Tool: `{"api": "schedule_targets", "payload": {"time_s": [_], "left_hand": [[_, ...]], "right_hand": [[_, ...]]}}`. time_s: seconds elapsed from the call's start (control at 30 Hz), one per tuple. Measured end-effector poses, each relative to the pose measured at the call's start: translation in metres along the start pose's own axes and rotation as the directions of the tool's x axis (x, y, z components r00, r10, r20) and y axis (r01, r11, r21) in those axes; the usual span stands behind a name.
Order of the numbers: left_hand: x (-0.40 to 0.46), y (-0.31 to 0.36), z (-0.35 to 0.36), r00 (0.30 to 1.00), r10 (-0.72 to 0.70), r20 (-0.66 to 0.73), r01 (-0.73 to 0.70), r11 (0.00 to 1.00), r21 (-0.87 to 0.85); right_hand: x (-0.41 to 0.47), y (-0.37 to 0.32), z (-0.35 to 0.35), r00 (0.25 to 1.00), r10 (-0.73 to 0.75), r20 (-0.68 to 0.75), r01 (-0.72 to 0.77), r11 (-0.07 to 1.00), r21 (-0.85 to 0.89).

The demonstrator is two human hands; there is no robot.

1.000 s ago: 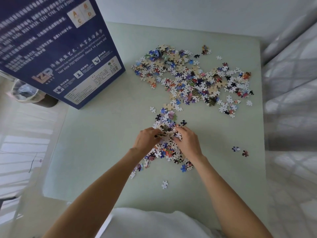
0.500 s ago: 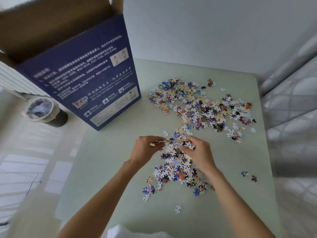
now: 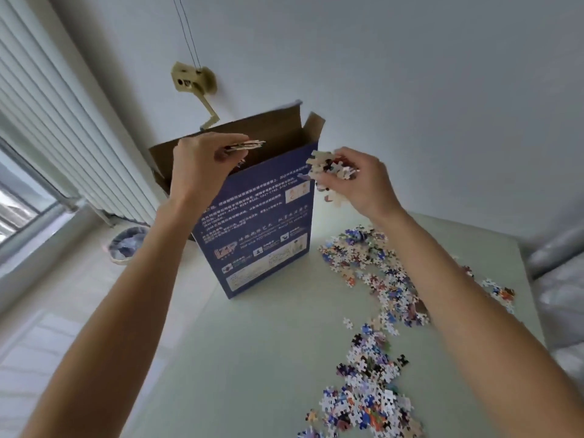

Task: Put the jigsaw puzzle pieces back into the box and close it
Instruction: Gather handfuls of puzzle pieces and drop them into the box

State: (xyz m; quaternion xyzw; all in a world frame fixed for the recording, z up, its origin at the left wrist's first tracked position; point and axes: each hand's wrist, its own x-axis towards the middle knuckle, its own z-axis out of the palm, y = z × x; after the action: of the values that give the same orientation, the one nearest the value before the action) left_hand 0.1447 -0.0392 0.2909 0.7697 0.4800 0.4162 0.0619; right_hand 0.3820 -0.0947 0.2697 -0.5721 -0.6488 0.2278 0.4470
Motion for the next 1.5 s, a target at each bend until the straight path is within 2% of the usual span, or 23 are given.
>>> {"api": "schedule_targets", "payload": {"time_s": [0.13,0.27,0.37,0.47,0.6,0.67,0.77,0.9,0.97,1.03,1.17,1.3,1.4,1.5], "left_hand": [[0.011,-0.018,-0.001,0.981,-0.154,0.121,0.152,0.988,0.026],[0.013,-0.029,0.003,0.954,-0.196,0.229,0.188,0.981,0.055],[0.014,-0.031,0.004,0.935,-0.207,0.289,0.185,0.977,0.101],[0.014,-0.031,0.005,0.915,-0.193,0.354,0.147,0.977,0.153],[0.009,-0.03,0.004,0.885,-0.161,0.436,0.047,0.964,0.26],[0.005,-0.029,0.003,0.904,-0.142,0.403,-0.003,0.941,0.339],[0.002,-0.026,0.003,0.949,-0.075,0.305,-0.039,0.936,0.351],[0.0,-0.023,0.0,0.973,-0.016,0.228,-0.067,0.933,0.353],[-0.001,-0.024,0.0,0.978,-0.006,0.207,-0.066,0.94,0.336],[-0.003,-0.025,0.001,0.981,-0.012,0.191,-0.049,0.95,0.31],[-0.004,-0.025,0.001,0.982,-0.024,0.19,-0.031,0.959,0.282],[-0.002,-0.025,0.002,0.981,-0.037,0.192,-0.02,0.959,0.284],[-0.002,-0.024,0.002,0.981,-0.041,0.188,-0.016,0.957,0.288],[-0.002,-0.023,0.002,0.98,-0.045,0.192,-0.015,0.954,0.3]], "right_hand": [[0.061,-0.027,0.014,0.988,-0.154,0.025,0.156,0.983,-0.098],[0.101,-0.036,0.029,0.958,-0.272,0.092,0.286,0.936,-0.207],[0.115,-0.034,0.038,0.894,-0.365,0.261,0.43,0.864,-0.263],[0.124,-0.034,0.046,0.766,-0.397,0.506,0.58,0.767,-0.275],[0.137,-0.03,0.055,0.566,-0.466,0.68,0.79,0.542,-0.286],[0.144,-0.028,0.056,0.478,-0.515,0.712,0.873,0.369,-0.319],[0.15,-0.027,0.056,0.367,-0.538,0.759,0.926,0.136,-0.352],[0.156,-0.028,0.058,0.281,-0.554,0.784,0.944,0.011,-0.33],[0.156,-0.029,0.061,0.275,-0.554,0.786,0.949,0.023,-0.316],[0.155,-0.029,0.064,0.304,-0.547,0.78,0.948,0.097,-0.302],[0.15,-0.028,0.067,0.496,-0.441,0.748,0.841,0.457,-0.289],[0.145,-0.023,0.067,0.658,-0.313,0.685,0.618,0.744,-0.254],[0.141,-0.025,0.065,0.71,-0.229,0.666,0.476,0.853,-0.214],[0.137,-0.028,0.061,0.722,-0.197,0.664,0.438,0.872,-0.217]]}}
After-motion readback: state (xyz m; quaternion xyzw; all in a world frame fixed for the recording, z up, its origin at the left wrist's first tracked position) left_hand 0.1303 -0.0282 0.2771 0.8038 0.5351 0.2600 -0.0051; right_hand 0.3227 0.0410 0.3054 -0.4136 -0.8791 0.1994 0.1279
